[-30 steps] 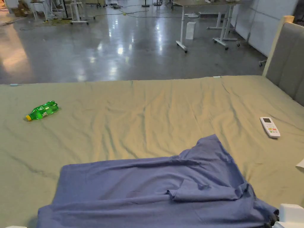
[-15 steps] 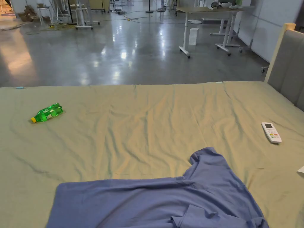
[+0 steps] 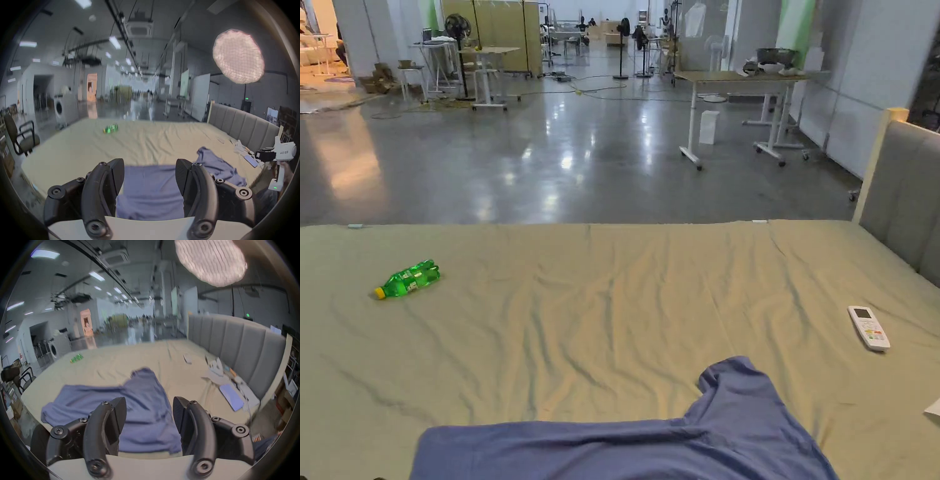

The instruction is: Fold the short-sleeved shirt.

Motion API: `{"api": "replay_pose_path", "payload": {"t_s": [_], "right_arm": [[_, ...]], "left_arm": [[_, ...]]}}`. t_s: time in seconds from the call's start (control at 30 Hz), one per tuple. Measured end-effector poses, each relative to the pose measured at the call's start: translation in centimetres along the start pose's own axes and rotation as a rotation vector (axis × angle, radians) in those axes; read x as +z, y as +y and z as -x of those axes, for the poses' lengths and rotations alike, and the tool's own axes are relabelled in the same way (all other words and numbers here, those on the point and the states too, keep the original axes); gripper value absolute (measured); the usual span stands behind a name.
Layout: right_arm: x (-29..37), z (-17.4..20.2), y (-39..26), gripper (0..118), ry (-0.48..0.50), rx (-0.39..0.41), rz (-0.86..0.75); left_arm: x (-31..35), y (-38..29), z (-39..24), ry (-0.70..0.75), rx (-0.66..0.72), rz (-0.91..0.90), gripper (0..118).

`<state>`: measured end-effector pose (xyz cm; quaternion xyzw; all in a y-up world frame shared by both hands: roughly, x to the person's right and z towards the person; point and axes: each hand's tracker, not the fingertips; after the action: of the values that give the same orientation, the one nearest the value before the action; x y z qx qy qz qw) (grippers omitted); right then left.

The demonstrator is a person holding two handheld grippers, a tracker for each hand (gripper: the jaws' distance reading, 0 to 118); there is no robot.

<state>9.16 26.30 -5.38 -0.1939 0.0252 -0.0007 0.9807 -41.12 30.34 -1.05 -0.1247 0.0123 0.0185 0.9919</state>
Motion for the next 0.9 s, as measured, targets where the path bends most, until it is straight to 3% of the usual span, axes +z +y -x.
{"api": "replay_pose_path", "payload": {"t_s": [0.17, 0.23, 0.3, 0.33, 0.4, 0.47, 0.5, 0.67, 0.83, 0.9], "right_arm": [[2.9, 3.2, 1.6, 63, 0.143, 0.067, -0.160], [3.5, 4.3, 2.0, 59, 0.180, 0.080, -0.175], [3.7, 5.1, 2.1, 30, 0.186, 0.092, -0.168], [3.7, 5.5, 2.0, 12, 0.180, 0.103, -0.167], [3.7, 6.0, 2.0, 4, 0.164, 0.126, -0.177], [3.6, 6.4, 1.7, 0, 0.202, 0.103, -0.135], [3.8, 6.4, 2.1, 0, 0.189, 0.147, -0.216], [3.6, 6.5, 2.1, 0, 0.195, 0.151, -0.186], [2.7, 6.1, 1.6, 0, 0.202, 0.118, -0.144], [2.4, 5.8, 1.2, 0, 0.195, 0.115, -0.119]], "left_arm": [[2.7, 1.7, -4.9, 0.006, -0.111, -0.102, 64], [3.3, 1.7, -6.5, -0.022, -0.171, -0.117, 49], [3.5, 1.5, -7.6, -0.026, -0.185, -0.118, 21], [3.5, 1.3, -7.6, -0.043, -0.175, -0.113, 18], [3.1, 1.2, -7.6, -0.100, -0.116, -0.066, 2], [3.0, 0.9, -7.8, -0.104, -0.119, -0.067, 0], [2.9, 1.0, -8.0, -0.116, -0.131, -0.046, 0], [2.3, 1.0, -8.0, -0.094, -0.156, -0.035, 0], [0.6, 1.0, -5.5, -0.088, -0.088, 0.006, 0], [-1.0, 1.1, -2.6, -0.034, 0.025, 0.010, 0]]}}
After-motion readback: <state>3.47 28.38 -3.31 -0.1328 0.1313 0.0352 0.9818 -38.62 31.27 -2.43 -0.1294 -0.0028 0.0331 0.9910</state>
